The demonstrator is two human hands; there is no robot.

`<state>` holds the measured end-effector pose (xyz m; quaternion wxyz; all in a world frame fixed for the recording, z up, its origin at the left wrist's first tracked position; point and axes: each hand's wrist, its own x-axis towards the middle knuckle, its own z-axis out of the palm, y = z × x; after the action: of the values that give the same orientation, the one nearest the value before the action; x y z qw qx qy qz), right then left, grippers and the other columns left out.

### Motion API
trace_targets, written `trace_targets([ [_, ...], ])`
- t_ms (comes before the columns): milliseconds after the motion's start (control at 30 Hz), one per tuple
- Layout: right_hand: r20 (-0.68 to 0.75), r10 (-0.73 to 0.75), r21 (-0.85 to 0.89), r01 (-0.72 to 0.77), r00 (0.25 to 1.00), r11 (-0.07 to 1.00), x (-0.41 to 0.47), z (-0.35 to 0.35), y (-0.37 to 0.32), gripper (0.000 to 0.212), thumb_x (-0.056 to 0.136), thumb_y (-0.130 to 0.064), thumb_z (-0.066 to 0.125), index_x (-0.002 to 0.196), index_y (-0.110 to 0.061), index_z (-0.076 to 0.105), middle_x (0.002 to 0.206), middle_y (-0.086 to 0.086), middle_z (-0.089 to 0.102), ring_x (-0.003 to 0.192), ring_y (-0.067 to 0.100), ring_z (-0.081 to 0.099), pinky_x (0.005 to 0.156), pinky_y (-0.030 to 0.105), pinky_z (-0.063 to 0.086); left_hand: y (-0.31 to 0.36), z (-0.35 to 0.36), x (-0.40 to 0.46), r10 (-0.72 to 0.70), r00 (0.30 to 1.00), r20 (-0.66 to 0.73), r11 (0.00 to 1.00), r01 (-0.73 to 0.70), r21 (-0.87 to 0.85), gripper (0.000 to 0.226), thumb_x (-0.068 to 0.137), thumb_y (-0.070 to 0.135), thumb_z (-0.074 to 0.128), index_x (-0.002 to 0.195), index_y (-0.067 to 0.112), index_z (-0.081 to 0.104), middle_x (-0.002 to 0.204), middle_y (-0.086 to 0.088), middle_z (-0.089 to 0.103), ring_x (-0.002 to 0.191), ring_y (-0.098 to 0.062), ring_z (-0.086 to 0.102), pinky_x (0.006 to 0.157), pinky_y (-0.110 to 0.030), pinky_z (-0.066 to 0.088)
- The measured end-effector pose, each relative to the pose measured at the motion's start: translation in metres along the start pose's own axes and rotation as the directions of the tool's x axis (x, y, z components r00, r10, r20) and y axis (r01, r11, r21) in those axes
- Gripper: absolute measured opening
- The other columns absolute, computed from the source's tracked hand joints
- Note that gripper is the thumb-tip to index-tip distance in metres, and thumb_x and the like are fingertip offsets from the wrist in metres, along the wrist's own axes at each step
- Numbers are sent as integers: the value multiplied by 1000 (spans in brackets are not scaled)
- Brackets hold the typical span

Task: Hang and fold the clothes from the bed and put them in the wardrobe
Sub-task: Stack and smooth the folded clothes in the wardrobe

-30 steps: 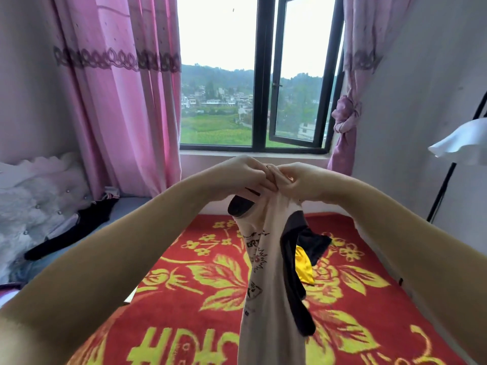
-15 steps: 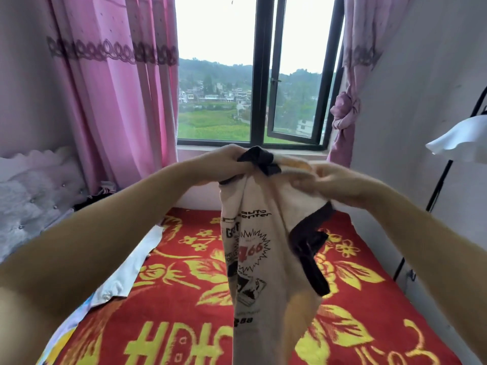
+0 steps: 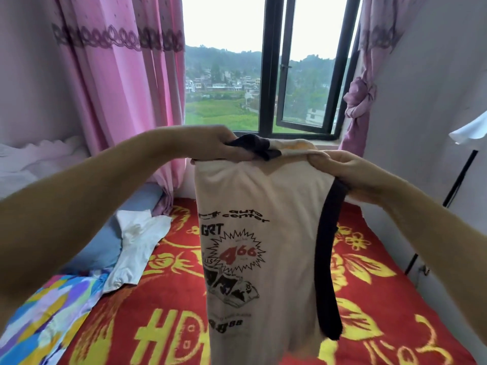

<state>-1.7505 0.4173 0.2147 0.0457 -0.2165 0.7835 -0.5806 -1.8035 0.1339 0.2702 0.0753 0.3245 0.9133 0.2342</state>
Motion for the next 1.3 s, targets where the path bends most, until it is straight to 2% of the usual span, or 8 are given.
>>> trace_targets([
  [167, -144, 159, -71, -171, 977, 983, 38, 9, 60, 47, 88, -47, 53, 106, -7, 68, 85, 22, 61, 73, 28, 52, 66, 37, 45, -47, 39, 37, -103, 995, -7, 964, 101, 247, 42, 85, 53, 60, 87, 12, 71, 78, -2, 70, 66, -16, 62, 65, -28, 51],
  [300, -258, 252, -298, -325, 933, 897, 84, 18, 114, 39, 98, -39, 48, 104, -6, 66, 67, 6, 54, 44, 10, 44, 41, 19, 31, -85, 78, 71, -135, 991, -9, 831, 118, 544, 28, 92, 35, 57, 87, 9, 65, 86, -9, 63, 78, -30, 57, 72, -37, 51],
  [467, -410, 65, -252, -182, 910, 950, 128, 5, 109, 34, 100, -33, 48, 94, -3, 63, 80, 11, 61, 67, 21, 58, 59, 32, 48, -94, 52, 97, 53, 963, -264, 683, 158, 713, 25, 101, 18, 38, 92, 11, 61, 80, -3, 59, 76, -26, 62, 67, -37, 53],
  [633, -360, -148, -360, 10, 921, 933, 115, -8, 85, 22, 99, -28, 50, 82, -25, 63, 74, -11, 62, 62, -9, 58, 58, 7, 43, -89, 36, 84, 293, 881, -370, 650, 100, 753, 25, 101, 18, 42, 91, 7, 62, 74, -5, 57, 65, -22, 52, 57, -32, 39],
  [900, -1, 91, -657, -70, 996, 751, 36, 45, 196, 29, 99, -27, 49, 79, -12, 62, 76, 7, 64, 74, 23, 57, 70, 35, 40, -128, 176, 28, 74, 989, 132, 936, -114, 333, 26, 92, 28, 61, 95, 3, 67, 97, -13, 63, 86, -29, 59, 74, -31, 40],
  [1067, 269, 355, -850, 48, 895, 524, -55, 131, 352, 26, 98, -27, 46, 109, -9, 62, 97, 8, 64, 96, 27, 59, 82, 40, 44, -181, 378, -11, -128, 872, 473, 959, -12, 283, 23, 95, 23, 50, 109, 10, 64, 115, -10, 65, 106, -30, 60, 82, -35, 43],
  [1167, 369, 323, -804, 125, 871, 581, -122, 179, 431, 14, 87, -32, 59, 95, -26, 69, 96, -8, 70, 108, 8, 61, 96, 42, 49, -196, 491, -50, -176, 764, 621, 962, -1, 274, 21, 93, 6, 44, 108, 6, 59, 116, -14, 61, 106, -34, 60, 81, -41, 45],
  [1300, 559, 501, -765, 177, 661, 620, -192, 229, 497, 30, 99, -33, 36, 114, -25, 62, 120, -1, 64, 138, 10, 34, 119, 48, 8, -198, 588, -96, -147, 625, 767, 977, -29, 211, 23, 90, -4, 45, 112, 1, 53, 120, -19, 55, 108, -39, 57, 81, -47, 45],
])
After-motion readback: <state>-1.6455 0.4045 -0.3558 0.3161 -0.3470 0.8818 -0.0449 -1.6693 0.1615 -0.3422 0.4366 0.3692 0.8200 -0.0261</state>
